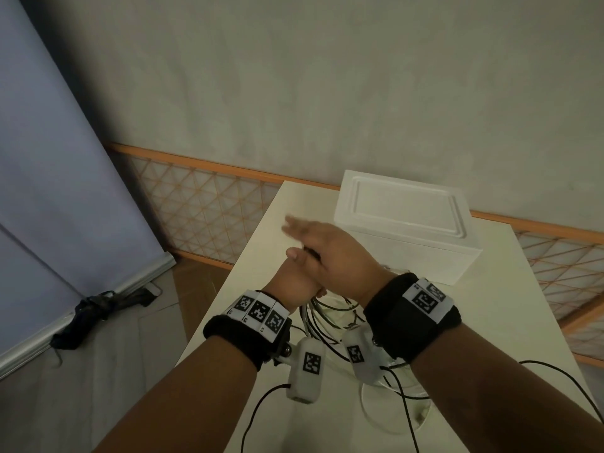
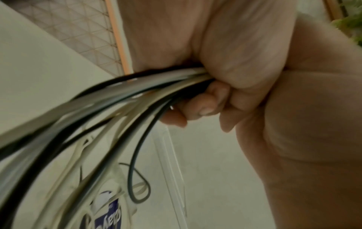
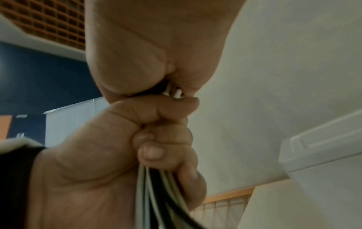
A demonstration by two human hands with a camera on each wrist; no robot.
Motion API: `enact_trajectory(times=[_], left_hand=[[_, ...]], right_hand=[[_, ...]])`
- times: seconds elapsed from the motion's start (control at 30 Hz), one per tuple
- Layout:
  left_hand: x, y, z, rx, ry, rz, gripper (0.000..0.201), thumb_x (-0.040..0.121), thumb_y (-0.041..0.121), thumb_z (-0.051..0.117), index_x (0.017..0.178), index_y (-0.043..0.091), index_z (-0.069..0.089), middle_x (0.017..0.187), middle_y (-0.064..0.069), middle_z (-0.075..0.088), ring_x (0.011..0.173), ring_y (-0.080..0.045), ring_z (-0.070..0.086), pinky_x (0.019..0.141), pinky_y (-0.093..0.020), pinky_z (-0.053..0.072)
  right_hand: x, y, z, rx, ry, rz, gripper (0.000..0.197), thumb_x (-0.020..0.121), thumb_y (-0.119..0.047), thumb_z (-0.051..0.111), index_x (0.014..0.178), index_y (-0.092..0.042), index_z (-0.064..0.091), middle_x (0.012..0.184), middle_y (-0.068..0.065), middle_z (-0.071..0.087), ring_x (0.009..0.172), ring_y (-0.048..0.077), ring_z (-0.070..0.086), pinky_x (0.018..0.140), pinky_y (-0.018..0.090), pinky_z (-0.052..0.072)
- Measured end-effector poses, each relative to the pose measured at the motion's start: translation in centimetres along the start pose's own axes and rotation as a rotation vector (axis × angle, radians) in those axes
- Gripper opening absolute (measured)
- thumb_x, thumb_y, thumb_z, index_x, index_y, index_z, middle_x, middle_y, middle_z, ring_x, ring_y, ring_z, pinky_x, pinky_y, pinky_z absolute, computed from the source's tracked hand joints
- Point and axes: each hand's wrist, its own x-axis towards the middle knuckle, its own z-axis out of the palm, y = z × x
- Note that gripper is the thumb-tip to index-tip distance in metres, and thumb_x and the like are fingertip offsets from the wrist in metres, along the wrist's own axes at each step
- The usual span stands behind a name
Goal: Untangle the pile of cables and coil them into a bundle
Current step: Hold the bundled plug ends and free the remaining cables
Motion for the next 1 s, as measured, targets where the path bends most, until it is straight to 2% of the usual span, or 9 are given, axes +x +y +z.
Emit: enact_trajectory(times=[0.07,0.23,0.37,0.47,0.57,0.67,0.73,0.83,1.0], left_hand=[[0.3,0.3,-0.7,-0.068,-0.029,0.034,0.036,0.099,0.002,0.042,0.066,0.013,0.051,0.06,-0.004,0.051,0.047,-0.007,0.049,0.046,-0.019,0.042],[-0.3,0.0,-0.7,-0.129,-0.034,-0.009,0.041,0.096,-0.005,0.038,0.061,0.011,0.052,0.056,-0.005,0.053,0.046,-0.007,0.052,0.05,-0.024,0.044],[0.0,-0.4,-1.1,-0.334,0.084,-0.102,0.033,0.091,-0.012,0.046,0.071,0.015,0.053,0.061,0.004,0.053,0.055,-0.012,0.052,0.051,-0.025,0.045],[0.5,0.1,-1.7,-0.547,0.181,-0.168,0.016,0.089,0.004,0.062,0.082,0.017,0.057,0.069,0.007,0.059,0.059,-0.005,0.058,0.058,-0.022,0.05],[0.7,-0.8,-1.0,-0.552,0.169,-0.249,0.046,0.086,0.029,0.068,0.054,0.012,0.039,0.045,0.002,0.04,0.042,-0.01,0.04,0.058,-0.03,0.039],[0.1,-2.2,-0.2,-0.537,0.097,-0.238,0.059,0.081,0.048,0.067,0.045,0.014,0.036,0.045,-0.002,0.036,0.047,-0.015,0.036,0.065,-0.034,0.038],[0.0,-2.5,0.3,-0.669,0.065,-0.253,0.056,0.083,0.04,0.067,0.043,0.015,0.037,0.046,-0.002,0.035,0.048,-0.014,0.034,0.062,-0.03,0.035],[0.4,-1.9,0.8,-0.785,0.084,-0.224,0.053,0.092,0.022,0.057,0.046,0.012,0.033,0.044,-0.001,0.031,0.044,-0.011,0.03,0.054,-0.024,0.031],[1.1,-0.8,-0.6,-1.0,0.286,-0.288,0.037,0.089,0.012,0.063,0.057,0.015,0.044,0.04,0.003,0.033,0.035,-0.01,0.028,0.045,-0.026,0.03]], right_hand=[[0.2,-0.2,-0.3,0.083,0.089,0.062,0.043,0.095,-0.032,0.052,0.133,-0.012,0.053,0.143,0.003,0.048,0.133,0.011,0.04,0.11,0.021,0.027],[0.4,-1.5,-0.4,0.071,0.047,0.09,0.022,0.09,-0.021,0.061,0.108,-0.013,0.071,0.108,0.0,0.07,0.102,0.011,0.061,0.092,0.033,0.047],[-0.1,-0.2,-0.7,0.681,0.048,0.294,0.078,0.073,-0.029,0.074,0.141,-0.029,0.035,0.146,-0.007,0.039,0.134,0.008,0.037,0.11,0.03,0.033],[-1.9,0.3,1.7,1.121,-0.07,0.466,0.088,0.072,-0.01,0.071,0.143,-0.022,0.021,0.139,-0.001,0.044,0.123,0.011,0.049,0.1,0.032,0.046],[-3.5,0.4,4.4,0.938,-0.164,0.492,0.062,0.074,-0.012,0.077,0.126,-0.017,0.044,0.114,0.004,0.064,0.09,0.008,0.065,0.067,0.029,0.054],[-3.8,1.4,4.8,0.757,-0.196,0.517,0.062,0.066,-0.021,0.086,0.118,-0.011,0.053,0.106,-0.001,0.068,0.092,0.003,0.065,0.078,0.026,0.053],[-3.7,2.2,4.5,0.54,-0.259,0.528,0.053,0.066,-0.02,0.084,0.11,-0.011,0.055,0.1,-0.002,0.066,0.094,0.01,0.063,0.086,0.03,0.052],[-3.5,2.2,4.3,0.268,-0.215,0.5,0.027,0.076,-0.008,0.063,0.1,-0.01,0.052,0.085,0.0,0.058,0.079,0.017,0.058,0.077,0.039,0.052],[-5.6,2.9,5.0,0.11,-0.254,0.54,0.026,0.081,-0.024,0.058,0.105,-0.017,0.051,0.097,0.004,0.063,0.09,0.024,0.061,0.075,0.034,0.048]])
